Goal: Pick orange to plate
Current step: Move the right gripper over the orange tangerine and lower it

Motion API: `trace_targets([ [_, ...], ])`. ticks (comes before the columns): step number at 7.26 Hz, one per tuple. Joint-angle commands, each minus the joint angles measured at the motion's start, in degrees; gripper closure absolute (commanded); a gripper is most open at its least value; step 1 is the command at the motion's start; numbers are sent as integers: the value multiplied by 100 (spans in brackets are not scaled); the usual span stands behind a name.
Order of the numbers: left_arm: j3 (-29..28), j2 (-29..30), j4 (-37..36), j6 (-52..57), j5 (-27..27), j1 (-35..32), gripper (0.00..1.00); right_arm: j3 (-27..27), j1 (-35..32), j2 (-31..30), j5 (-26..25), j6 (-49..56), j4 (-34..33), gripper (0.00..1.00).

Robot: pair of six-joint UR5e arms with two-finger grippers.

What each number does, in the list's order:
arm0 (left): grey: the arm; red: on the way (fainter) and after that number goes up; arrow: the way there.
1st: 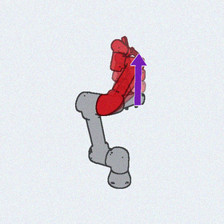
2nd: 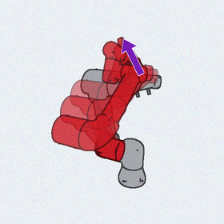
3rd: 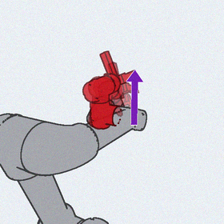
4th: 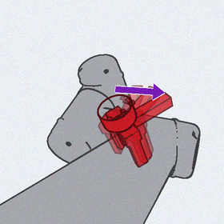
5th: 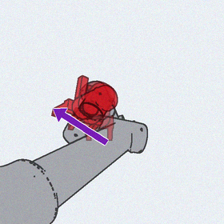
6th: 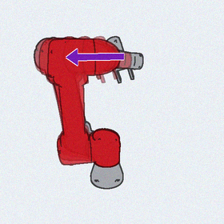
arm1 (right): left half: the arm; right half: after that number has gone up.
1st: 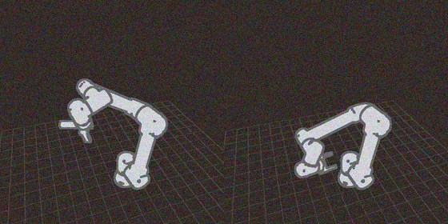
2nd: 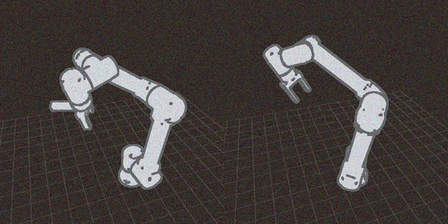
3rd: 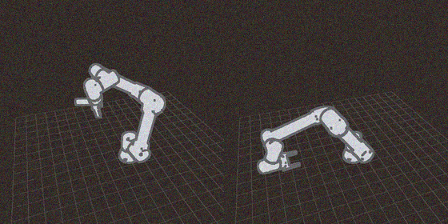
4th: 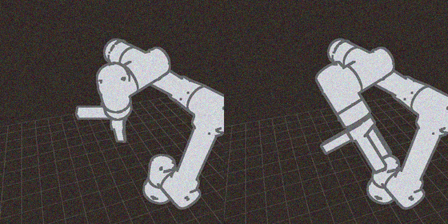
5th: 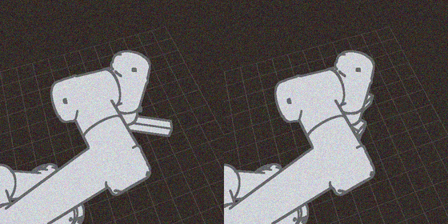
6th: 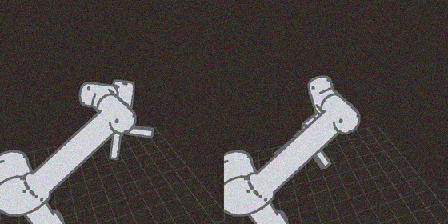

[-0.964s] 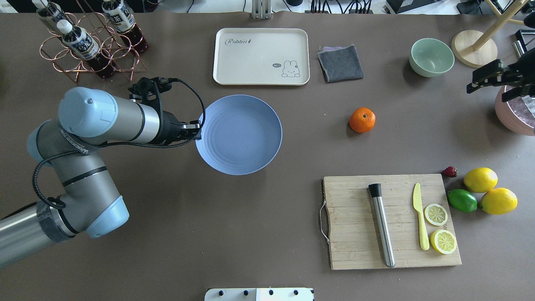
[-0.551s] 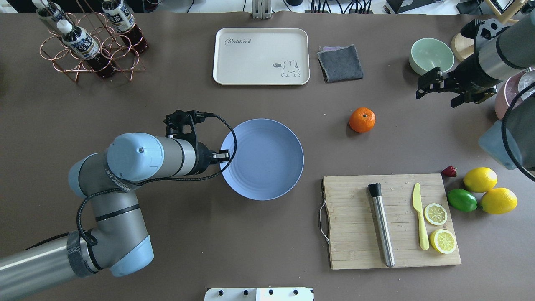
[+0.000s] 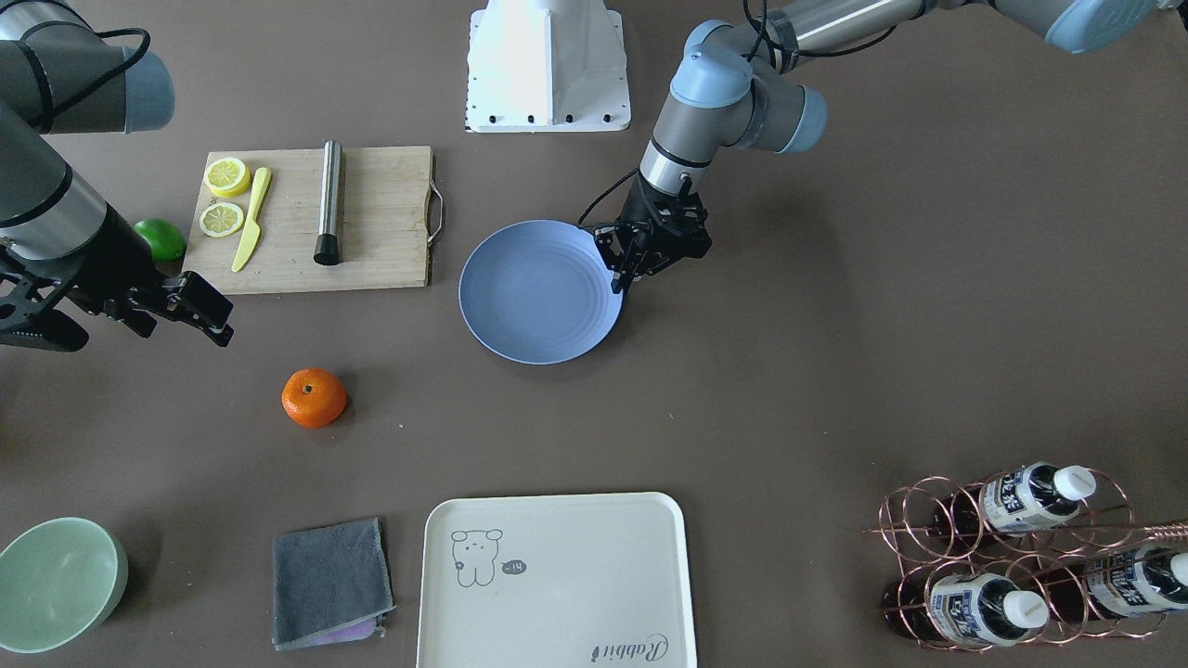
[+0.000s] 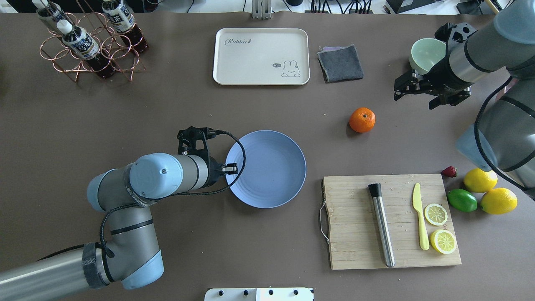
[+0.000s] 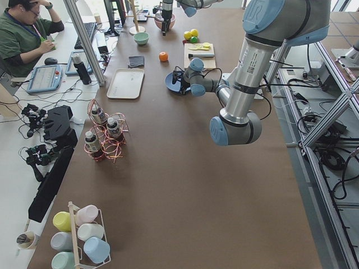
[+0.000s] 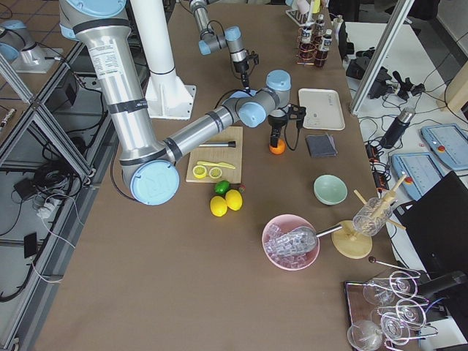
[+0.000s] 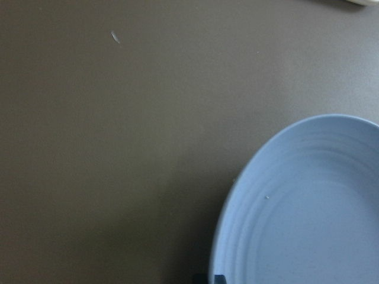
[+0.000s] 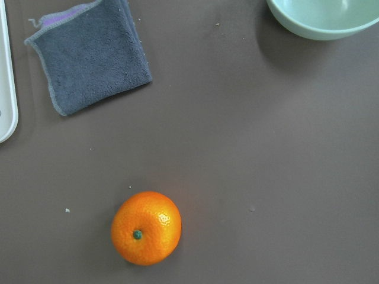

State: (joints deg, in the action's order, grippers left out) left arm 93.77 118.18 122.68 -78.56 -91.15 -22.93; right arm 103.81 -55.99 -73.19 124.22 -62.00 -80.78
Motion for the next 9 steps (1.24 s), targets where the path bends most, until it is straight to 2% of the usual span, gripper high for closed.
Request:
trace_targets([
  [1,27,4,28,25,-16,-79,2,-237,131,216,-143,-49,1,0],
  [3,228,-31,-7,60,-60,-246,2,-806,342,585,-468,-49,132,0],
  [5,395,-93,-16,121,-43,-369,2,-1334,640,691,-732,-302,701,0],
  [6,405,-119,-25,539,-51,-440,2,-1702,790,875,-768,-513,974,0],
  [9,309,-119,-43,824,-331,-721,2,-1723,1150,912,-1206,-602,1029,0],
])
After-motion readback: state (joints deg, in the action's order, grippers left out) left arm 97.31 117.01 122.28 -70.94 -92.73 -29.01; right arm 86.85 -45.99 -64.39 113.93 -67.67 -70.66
